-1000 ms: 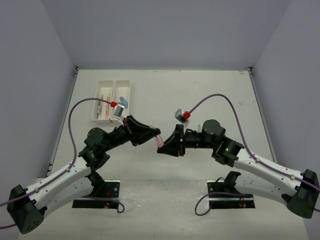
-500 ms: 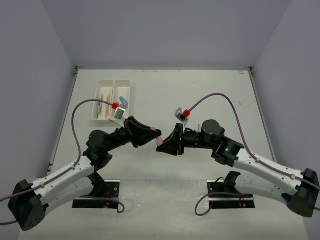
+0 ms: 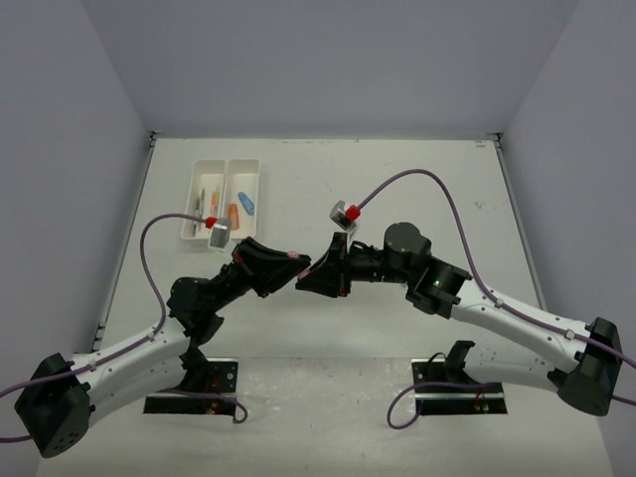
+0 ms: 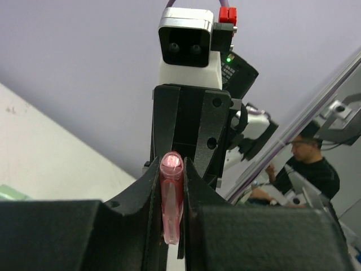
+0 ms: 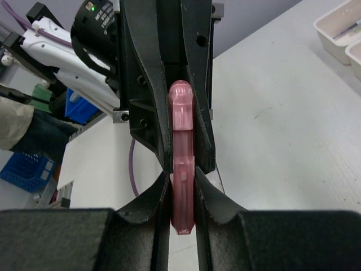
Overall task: Sort the stationery into containers
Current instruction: Close the pen cap on the pen, then place the stationery in the storage box.
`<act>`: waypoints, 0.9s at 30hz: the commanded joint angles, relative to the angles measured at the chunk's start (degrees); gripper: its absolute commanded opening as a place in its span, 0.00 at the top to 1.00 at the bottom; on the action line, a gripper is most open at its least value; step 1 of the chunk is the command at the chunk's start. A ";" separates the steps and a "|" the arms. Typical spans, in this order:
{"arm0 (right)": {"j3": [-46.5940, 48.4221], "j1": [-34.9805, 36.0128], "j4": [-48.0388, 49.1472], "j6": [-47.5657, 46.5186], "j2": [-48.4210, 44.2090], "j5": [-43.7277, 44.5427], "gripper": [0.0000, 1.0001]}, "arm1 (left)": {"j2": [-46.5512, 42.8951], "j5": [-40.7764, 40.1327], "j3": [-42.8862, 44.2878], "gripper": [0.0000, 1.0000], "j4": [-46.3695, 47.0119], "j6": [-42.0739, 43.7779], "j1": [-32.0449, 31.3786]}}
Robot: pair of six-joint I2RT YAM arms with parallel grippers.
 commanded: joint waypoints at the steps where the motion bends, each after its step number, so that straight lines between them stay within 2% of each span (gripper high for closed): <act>1: 15.08 -1.47 12.27 -3.37 2.80 6.57 1.00 | 2.58 4.13 -6.43 1.00 -1.32 -0.42 -5.47; 4: 19.57 -4.39 11.90 -1.93 6.42 5.25 1.00 | 1.80 1.93 -8.84 1.00 -0.92 0.28 -9.08; 8: 19.15 -5.23 11.81 -1.40 8.41 2.81 1.00 | -0.81 1.93 -8.82 1.00 -2.94 1.50 -9.61; 10: 16.63 -5.28 11.35 -2.53 8.25 1.40 1.00 | -4.68 -1.90 -4.88 1.00 -14.11 5.89 -9.25; 11: 15.58 -5.23 10.79 -2.84 7.82 1.30 0.96 | -5.95 -3.64 -2.83 1.00 -18.99 7.78 -8.83; 12: 12.13 -5.25 10.29 -3.07 6.96 1.26 0.84 | -7.38 -5.58 0.21 1.00 -25.33 10.14 -7.77; 13: 8.16 -5.31 10.23 -3.23 5.49 1.95 0.65 | -8.63 -7.65 4.84 1.00 -33.27 12.87 -5.69; 15: 2.48 -5.32 10.16 -3.37 2.76 4.27 0.46 | -8.40 -9.54 11.81 1.00 -43.52 15.96 -1.68; 17: -3.27 -5.43 9.31 -3.20 -0.76 6.74 0.19 | -5.44 -10.52 19.97 1.00 -55.87 18.85 4.41; 18: -5.87 -5.51 8.14 -3.24 -2.43 7.92 0.10 | -3.14 -9.48 23.82 1.00 -58.06 20.35 7.94; 21: -8.52 -5.75 0.28 -4.17 -8.91 15.42 0.02 | 4.37 -7.82 31.38 1.00 -66.41 24.15 12.77; 23: -9.85 -5.83 -4.95 -4.34 -13.22 22.46 0.01 | 9.46 -11.76 38.94 1.00 -71.97 29.76 14.94; 24: -10.21 -5.84 -9.11 -4.27 -17.09 26.07 0.01 | 12.17 -14.84 42.28 1.00 -75.04 32.30 15.36; 26: -10.02 -5.97 -14.86 -3.33 -21.82 36.57 0.01 | 22.82 -29.25 51.90 1.00 -85.40 38.25 16.23; 27: -9.84 -6.06 -17.00 -3.33 -23.51 39.57 0.01 | 26.51 -33.62 54.80 1.00 -88.25 40.08 16.72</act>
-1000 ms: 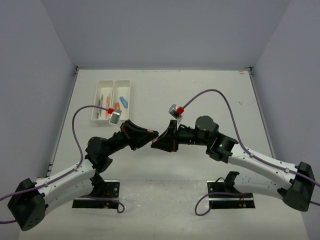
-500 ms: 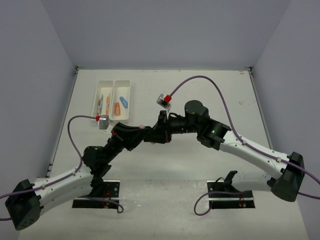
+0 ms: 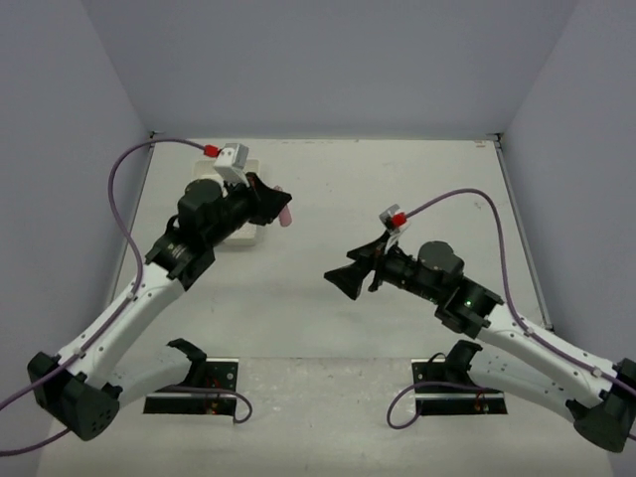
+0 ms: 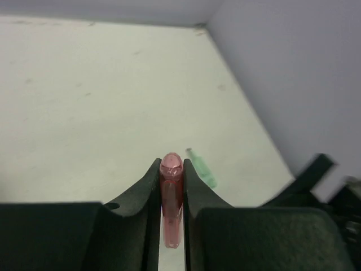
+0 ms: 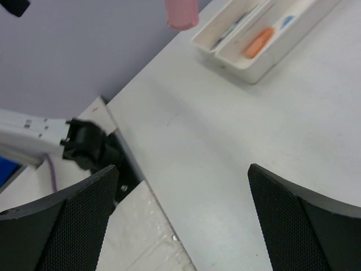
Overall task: Sort the stationery into containers
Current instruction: Place the stationery in the storage box.
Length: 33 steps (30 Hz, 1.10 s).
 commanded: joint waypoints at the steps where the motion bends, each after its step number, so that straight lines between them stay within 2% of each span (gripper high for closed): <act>1: 0.94 -0.36 -10.66 -0.56 -8.61 22.23 0.01 | 15.23 -19.73 14.26 1.00 -22.28 14.91 3.31; 3: 1.58 -0.47 -14.97 -1.76 -11.24 26.41 0.01 | 25.93 -25.25 21.45 1.00 -27.41 17.43 7.44; 7: 1.25 -0.80 -18.56 -2.58 -11.09 29.50 0.01 | 41.40 -26.32 31.96 1.00 -30.00 20.31 13.15; 14: -0.81 -1.37 -19.77 -2.27 -8.31 27.92 0.01 | 52.80 -25.76 36.20 1.00 -28.52 21.19 14.83; 17: -0.48 -1.80 -19.85 -2.13 -6.75 27.39 0.01 | 55.32 -25.45 36.59 0.88 -29.19 19.26 15.60; 21: 0.79 -3.66 -21.57 -1.65 -3.71 25.55 0.01 | 54.58 -24.70 35.86 0.60 -28.63 17.62 15.60; 23: 1.42 -5.49 -22.12 -1.48 -2.18 22.66 0.01 | 52.93 -24.24 36.24 0.52 -28.97 17.02 15.60; 26: 1.74 -9.49 -22.82 -1.41 0.82 20.05 0.02 | 49.23 -22.98 37.12 0.46 -29.67 16.54 15.44; 30: 2.07 -15.73 -24.34 -1.50 6.65 16.71 0.08 | 39.23 -19.60 36.96 0.37 -30.04 14.75 14.33; 33: 4.47 -23.09 -28.16 -0.88 12.92 14.79 0.16 | 26.81 -17.05 32.12 0.20 -28.04 13.35 11.52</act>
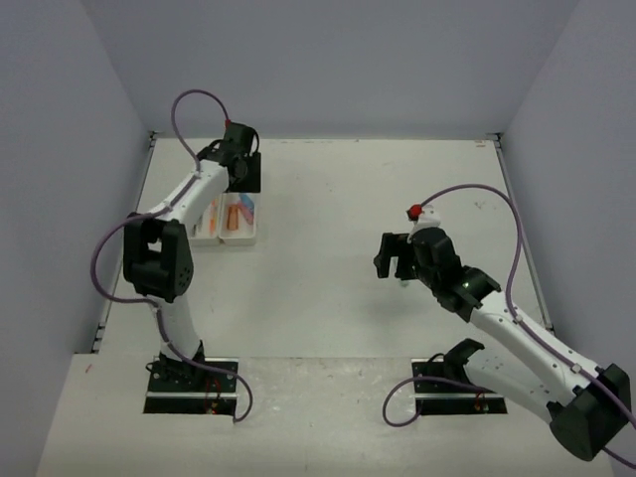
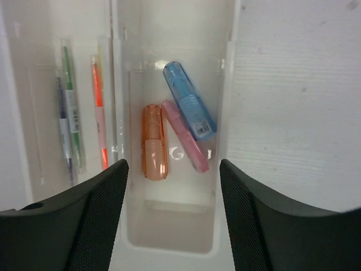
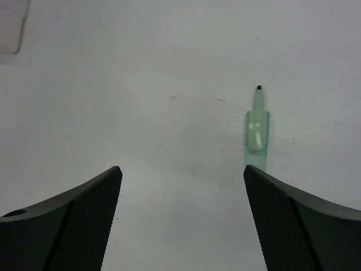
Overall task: Sort the stationery into containers
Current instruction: Place the stationery in the storage box, then pick up the stationery from the center of the board.
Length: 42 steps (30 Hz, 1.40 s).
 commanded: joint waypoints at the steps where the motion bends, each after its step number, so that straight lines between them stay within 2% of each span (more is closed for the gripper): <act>1: 5.54 -8.59 -6.28 0.98 9.14 -3.25 0.18 | -23.60 4.60 -4.53 0.14 3.86 -3.23 -4.56; 2: 6.65 -9.37 -7.55 0.88 11.52 -2.60 0.19 | -27.65 4.86 -7.45 0.10 5.22 -3.73 -6.07; 3: 8.11 -9.74 -8.35 0.71 14.96 -1.74 0.17 | -30.90 5.13 -10.49 0.02 6.69 -3.92 -7.38; 6: 9.64 -11.51 -9.27 0.33 20.72 0.05 0.15 | -43.31 7.48 -22.57 0.00 9.72 -5.95 -10.32; 8: 10.83 -12.75 -9.00 -0.62 25.41 -0.75 0.17 | -49.60 10.39 -27.51 0.00 11.78 -7.30 -10.53; 9: 11.78 -12.95 -8.87 -1.50 28.08 -1.76 0.22 | -52.40 12.05 -32.50 0.00 12.73 -7.69 -10.59; 14: 16.08 -13.61 -8.32 -3.80 37.59 -4.84 0.39 | -59.54 16.12 -39.68 0.00 13.06 -7.90 -10.61; 16: 17.75 -13.90 -9.09 -4.32 40.83 -6.22 0.49 | -61.59 18.23 -40.98 0.00 12.63 -7.71 -10.61; 27: 18.99 -14.15 -10.88 -4.22 43.87 -8.10 0.67 | -65.08 20.94 -44.60 0.00 13.34 -8.82 -10.65; 29: 19.22 -14.02 -11.05 -4.32 44.00 -7.49 0.78 | -65.01 21.34 -45.28 0.00 14.10 -9.65 -10.61; 33: 18.20 -12.79 -9.97 -4.54 42.20 -7.26 0.90 | -64.23 23.89 -47.91 0.00 17.87 -12.16 -10.61; 37: 15.66 -4.06 -5.94 -4.28 32.35 -5.36 1.00 | -61.76 30.44 -54.55 0.00 31.62 -18.50 -10.68; 39: 14.76 2.75 -3.62 -4.13 28.27 -2.90 1.00 | -60.32 39.05 -58.25 0.00 42.03 -23.81 -11.00; 42: 13.52 14.11 0.72 -2.80 23.30 2.76 1.00 | -58.58 44.01 -64.44 0.00 59.56 -29.81 -11.92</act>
